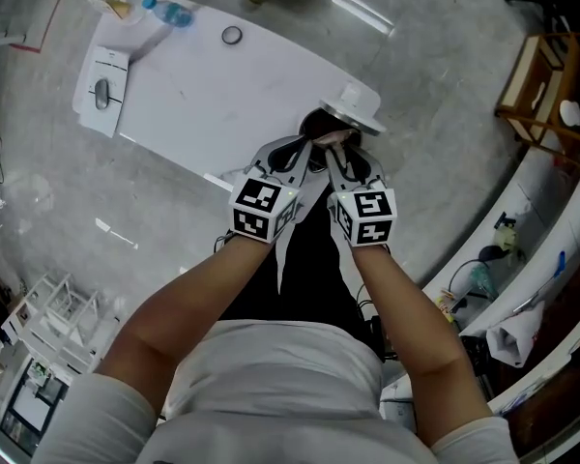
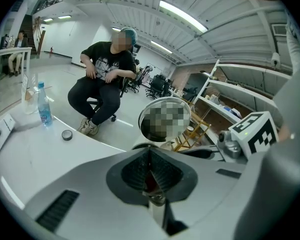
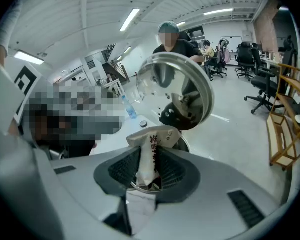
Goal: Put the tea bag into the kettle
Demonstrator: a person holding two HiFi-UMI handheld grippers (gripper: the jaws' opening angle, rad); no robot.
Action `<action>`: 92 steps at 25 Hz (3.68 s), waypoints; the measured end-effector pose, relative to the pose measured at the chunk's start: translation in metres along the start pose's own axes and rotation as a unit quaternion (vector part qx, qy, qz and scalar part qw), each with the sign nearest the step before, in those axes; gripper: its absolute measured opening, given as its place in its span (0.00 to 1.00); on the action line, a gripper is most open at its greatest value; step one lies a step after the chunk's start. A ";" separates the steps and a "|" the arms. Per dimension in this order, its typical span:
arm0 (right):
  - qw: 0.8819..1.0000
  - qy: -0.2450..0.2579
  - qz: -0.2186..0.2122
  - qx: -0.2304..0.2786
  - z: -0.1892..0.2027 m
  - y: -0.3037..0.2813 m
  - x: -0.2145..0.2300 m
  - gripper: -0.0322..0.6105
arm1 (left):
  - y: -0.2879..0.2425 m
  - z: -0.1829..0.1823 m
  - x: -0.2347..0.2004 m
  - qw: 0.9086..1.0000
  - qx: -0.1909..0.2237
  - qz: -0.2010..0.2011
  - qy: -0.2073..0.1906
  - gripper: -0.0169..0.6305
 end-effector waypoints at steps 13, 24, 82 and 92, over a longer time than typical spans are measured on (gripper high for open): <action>1.000 0.003 0.006 0.008 0.020 -0.024 0.002 0.20 | -0.009 0.025 -0.015 1.000 0.002 -0.004 0.010 0.04; 1.000 0.003 0.010 0.016 0.021 -0.020 0.001 0.26 | 0.004 0.042 -0.010 1.000 -0.003 -0.007 0.020 0.04; 0.952 0.081 0.016 0.293 -0.236 0.230 -0.090 0.07 | 0.160 -0.219 0.155 0.971 0.181 0.090 -0.129 0.04; 0.940 0.124 -0.008 0.319 -0.266 0.257 -0.093 0.07 | 0.184 -0.249 0.166 0.961 0.230 0.049 -0.144 0.04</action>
Point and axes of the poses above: the fingertips, and each gripper's own axes: y backward along the fingers, x to its right, z out of its underside, the point moved 1 cm from there along y, backward along the fingers, and after that the axes turned 1 degree about y, right-handed, at the moved point
